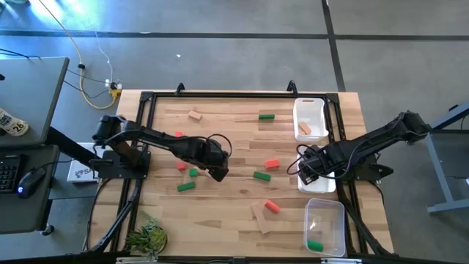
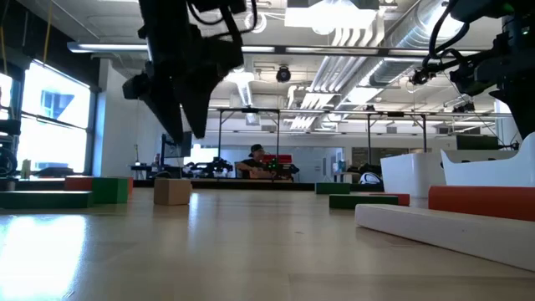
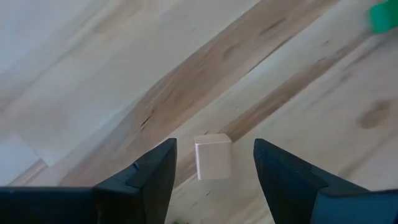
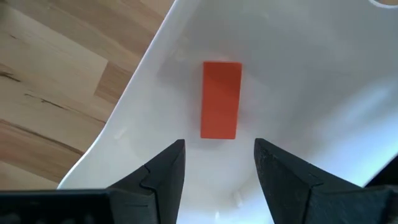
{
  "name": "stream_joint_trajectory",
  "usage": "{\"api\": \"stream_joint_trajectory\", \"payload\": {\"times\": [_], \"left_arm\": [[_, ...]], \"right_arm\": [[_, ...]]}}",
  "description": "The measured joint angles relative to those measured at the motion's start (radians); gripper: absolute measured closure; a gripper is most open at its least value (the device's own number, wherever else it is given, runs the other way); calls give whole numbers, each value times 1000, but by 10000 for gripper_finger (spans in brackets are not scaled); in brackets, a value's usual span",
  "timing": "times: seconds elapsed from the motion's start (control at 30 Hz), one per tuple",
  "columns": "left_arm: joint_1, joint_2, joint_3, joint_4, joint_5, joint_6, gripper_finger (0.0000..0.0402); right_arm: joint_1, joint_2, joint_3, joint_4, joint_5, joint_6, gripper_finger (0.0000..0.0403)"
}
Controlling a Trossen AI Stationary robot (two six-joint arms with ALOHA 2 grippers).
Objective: Sort & place blocks by color
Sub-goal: Put the brown block into the top white bin
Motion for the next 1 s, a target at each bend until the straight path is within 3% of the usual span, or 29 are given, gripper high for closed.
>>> {"api": "stream_joint_trajectory", "payload": {"times": [0.53, 1.0], "left_arm": [[-7, 162, 0, 32, 101, -63, 202], [-25, 235, 2, 56, 102, -59, 215]], "right_arm": [[0, 0, 0, 7, -31, -38, 224], [0, 0, 0, 9, -32, -60, 224]]}}
